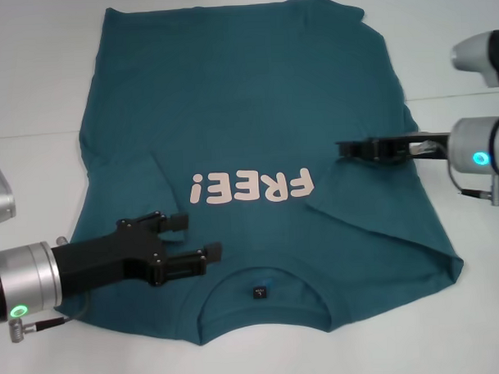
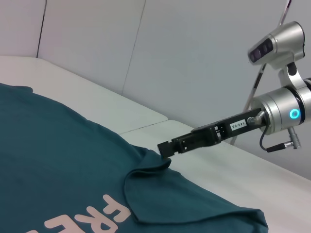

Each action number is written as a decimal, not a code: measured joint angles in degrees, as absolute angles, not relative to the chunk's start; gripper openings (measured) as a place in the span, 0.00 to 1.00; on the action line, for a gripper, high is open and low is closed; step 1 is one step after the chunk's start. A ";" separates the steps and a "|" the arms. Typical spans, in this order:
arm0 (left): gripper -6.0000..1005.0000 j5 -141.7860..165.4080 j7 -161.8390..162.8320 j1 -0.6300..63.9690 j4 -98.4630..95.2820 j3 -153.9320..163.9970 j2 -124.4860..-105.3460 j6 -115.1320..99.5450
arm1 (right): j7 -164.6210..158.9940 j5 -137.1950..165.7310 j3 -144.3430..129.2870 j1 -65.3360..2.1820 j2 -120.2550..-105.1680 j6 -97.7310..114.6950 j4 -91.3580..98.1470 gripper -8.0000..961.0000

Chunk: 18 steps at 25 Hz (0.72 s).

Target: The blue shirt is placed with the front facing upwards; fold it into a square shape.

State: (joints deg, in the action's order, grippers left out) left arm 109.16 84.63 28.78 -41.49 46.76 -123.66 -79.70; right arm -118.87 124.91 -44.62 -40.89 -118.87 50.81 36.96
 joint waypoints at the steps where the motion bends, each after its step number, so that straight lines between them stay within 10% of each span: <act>1: 0.86 109.16 84.64 28.80 -41.49 46.76 -123.66 -79.70 | -120.03 124.89 -44.42 -40.46 -118.58 50.63 37.05 0.56; 18: 0.86 109.45 83.88 28.59 -41.39 47.04 -123.76 -79.68 | -133.85 125.68 -44.05 -36.45 -113.45 48.23 35.63 0.67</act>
